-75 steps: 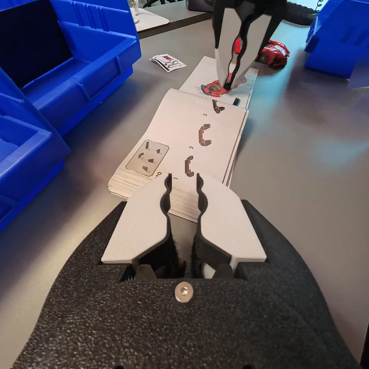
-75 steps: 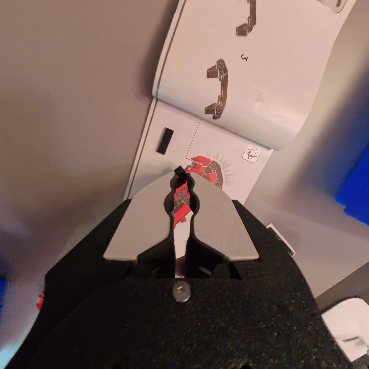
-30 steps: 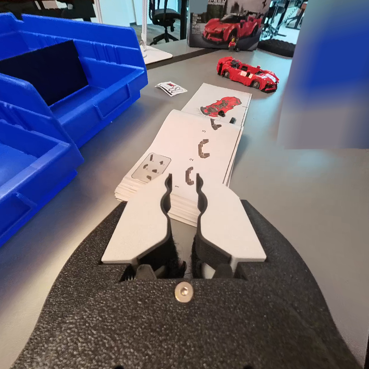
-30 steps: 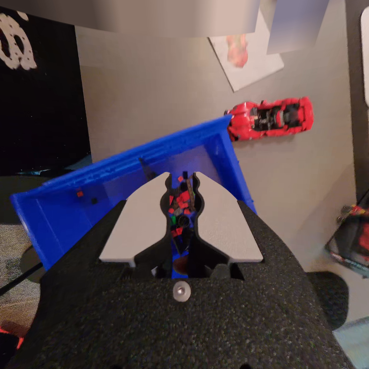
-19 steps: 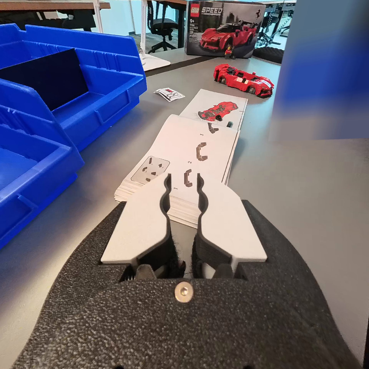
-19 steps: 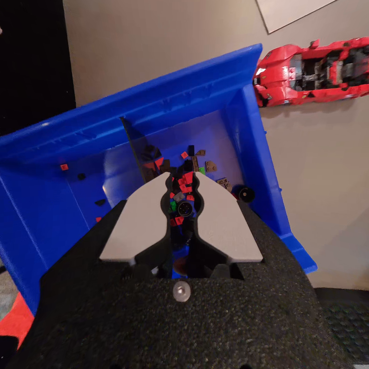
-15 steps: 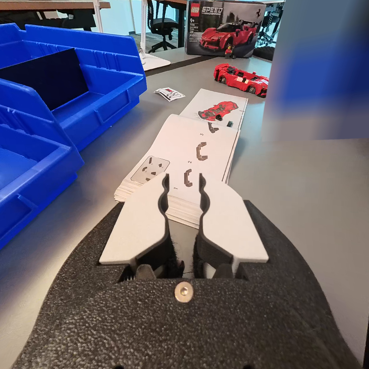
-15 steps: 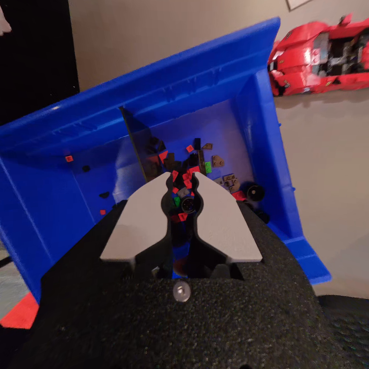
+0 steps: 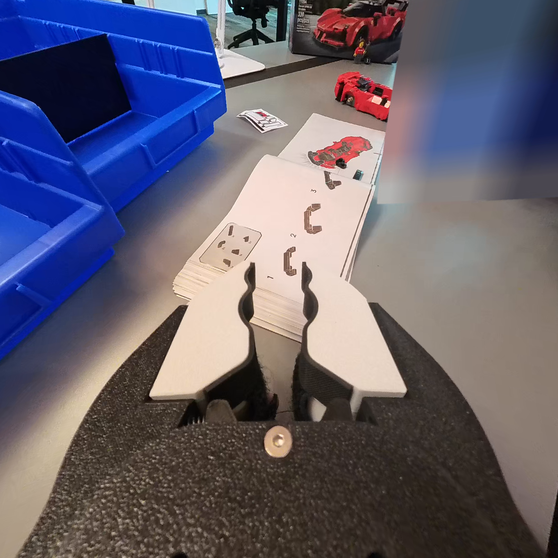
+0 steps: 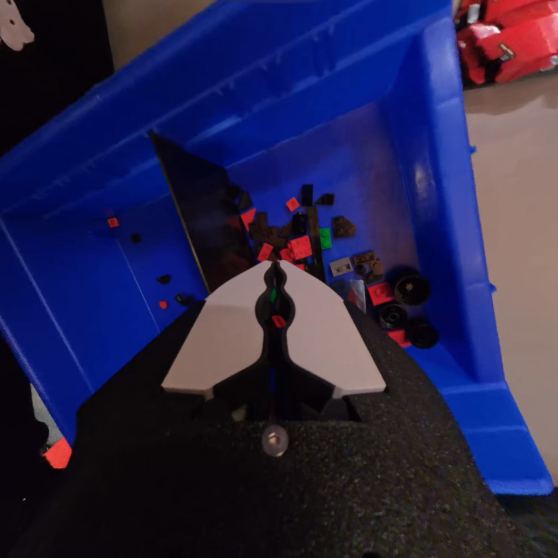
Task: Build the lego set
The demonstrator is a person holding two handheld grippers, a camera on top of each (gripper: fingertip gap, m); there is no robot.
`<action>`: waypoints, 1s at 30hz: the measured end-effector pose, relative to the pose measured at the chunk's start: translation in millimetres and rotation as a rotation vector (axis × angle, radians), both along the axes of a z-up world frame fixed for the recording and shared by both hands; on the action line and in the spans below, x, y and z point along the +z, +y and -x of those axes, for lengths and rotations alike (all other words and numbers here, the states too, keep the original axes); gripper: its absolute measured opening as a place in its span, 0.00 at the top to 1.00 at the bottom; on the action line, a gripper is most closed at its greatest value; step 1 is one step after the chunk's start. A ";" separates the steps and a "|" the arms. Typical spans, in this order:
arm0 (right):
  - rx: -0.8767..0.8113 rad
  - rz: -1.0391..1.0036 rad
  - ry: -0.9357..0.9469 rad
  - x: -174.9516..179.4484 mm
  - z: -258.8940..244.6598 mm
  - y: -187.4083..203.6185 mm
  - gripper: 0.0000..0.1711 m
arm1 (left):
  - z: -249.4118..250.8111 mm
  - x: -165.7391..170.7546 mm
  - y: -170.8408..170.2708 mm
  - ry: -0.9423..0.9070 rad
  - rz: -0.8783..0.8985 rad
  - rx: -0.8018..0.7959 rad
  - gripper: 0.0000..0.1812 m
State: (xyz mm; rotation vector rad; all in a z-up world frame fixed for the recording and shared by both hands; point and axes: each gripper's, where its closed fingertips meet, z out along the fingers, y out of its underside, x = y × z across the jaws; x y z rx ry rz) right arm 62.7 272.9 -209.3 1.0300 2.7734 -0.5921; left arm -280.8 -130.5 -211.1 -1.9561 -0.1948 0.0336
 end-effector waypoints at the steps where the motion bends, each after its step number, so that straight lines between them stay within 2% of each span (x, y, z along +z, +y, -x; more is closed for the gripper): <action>1: -0.029 -0.002 0.003 3.1 1.8 4.2 1.00 | 0.2 -0.2 0.3 -0.002 0.001 -0.001 0.84; 4: -0.136 -0.072 0.023 12.8 3.9 25.1 1.00 | 0.9 -1.2 1.2 -0.005 0.006 0.002 0.84; 7: -0.267 -0.230 0.035 23.1 -4.9 57.9 1.00 | 1.0 -2.1 1.6 -0.004 0.013 0.001 0.84; 10: -0.346 -0.315 0.076 35.1 -16.2 77.7 0.91 | 0.5 -3.4 2.2 -0.001 0.021 -0.002 0.84; 12: -0.356 -0.313 0.107 38.7 -20.6 76.7 0.89 | -0.3 -4.3 2.5 0.001 0.029 -0.006 0.84; 15: -0.387 -0.318 0.056 31.9 -29.4 70.1 0.76 | -1.1 -5.9 3.3 0.006 0.040 -0.012 0.84; 17: -0.394 -0.308 0.028 24.9 -32.2 63.6 0.73 | -1.9 -6.0 3.2 0.006 0.042 -0.015 0.84; 24: -0.482 -0.270 -0.022 14.8 -27.5 59.2 0.80 | -1.8 -3.9 3.0 0.003 0.022 -0.017 0.84; 30: -0.578 -0.349 -0.234 -3.1 -35.1 56.8 0.82 | -2.0 -3.4 2.6 0.007 0.023 -0.016 0.84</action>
